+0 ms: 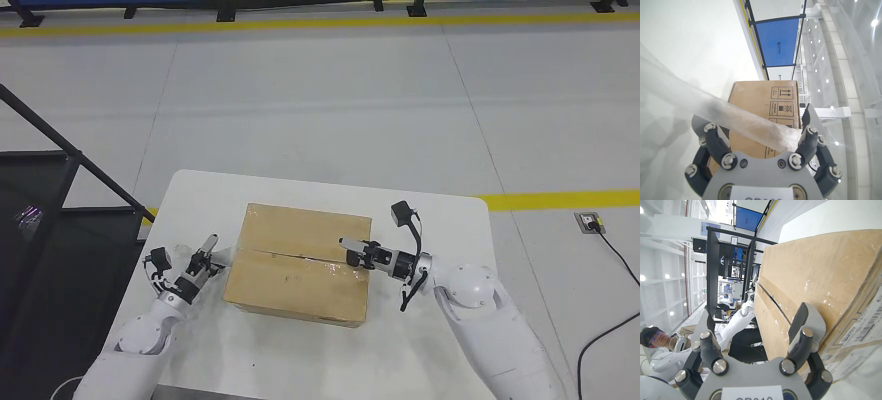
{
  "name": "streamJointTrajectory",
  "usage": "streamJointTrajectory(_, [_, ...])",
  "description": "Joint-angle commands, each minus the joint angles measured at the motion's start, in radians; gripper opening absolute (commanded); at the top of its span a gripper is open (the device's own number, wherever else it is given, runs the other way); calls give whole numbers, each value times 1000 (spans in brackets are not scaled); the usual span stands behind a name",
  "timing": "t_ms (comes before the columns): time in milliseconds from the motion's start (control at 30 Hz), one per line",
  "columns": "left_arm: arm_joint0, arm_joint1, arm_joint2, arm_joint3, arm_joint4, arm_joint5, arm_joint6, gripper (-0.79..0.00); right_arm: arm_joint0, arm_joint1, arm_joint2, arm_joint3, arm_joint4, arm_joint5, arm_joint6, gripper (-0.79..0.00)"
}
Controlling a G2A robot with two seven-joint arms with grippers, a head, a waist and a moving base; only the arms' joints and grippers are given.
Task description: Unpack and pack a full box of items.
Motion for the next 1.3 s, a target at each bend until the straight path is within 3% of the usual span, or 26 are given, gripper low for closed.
streamJointTrajectory(0, [2,-2,-3,-1,12,-10,12,0,0,0,0,0,0,0,0,0])
streamJointTrajectory(200, [38,2,-37,-15,80,-33,68,0,0,0,0,0,0,0,0,0])
streamJointTrajectory(700, [237,37,-176,-153,231,-28,128,0,0,0,0,0,0,0,0,0])
streamJointTrajectory(867, [207,25,-146,-160,231,-17,66,0,0,0,0,0,0,0,0,0])
streamJointTrajectory(1100, [70,-18,-79,-50,124,15,51,0,0,0,0,0,0,0,0,0])
streamJointTrajectory(1267, [37,-31,-90,-9,84,-56,67,0,0,0,0,0,0,0,0,0])
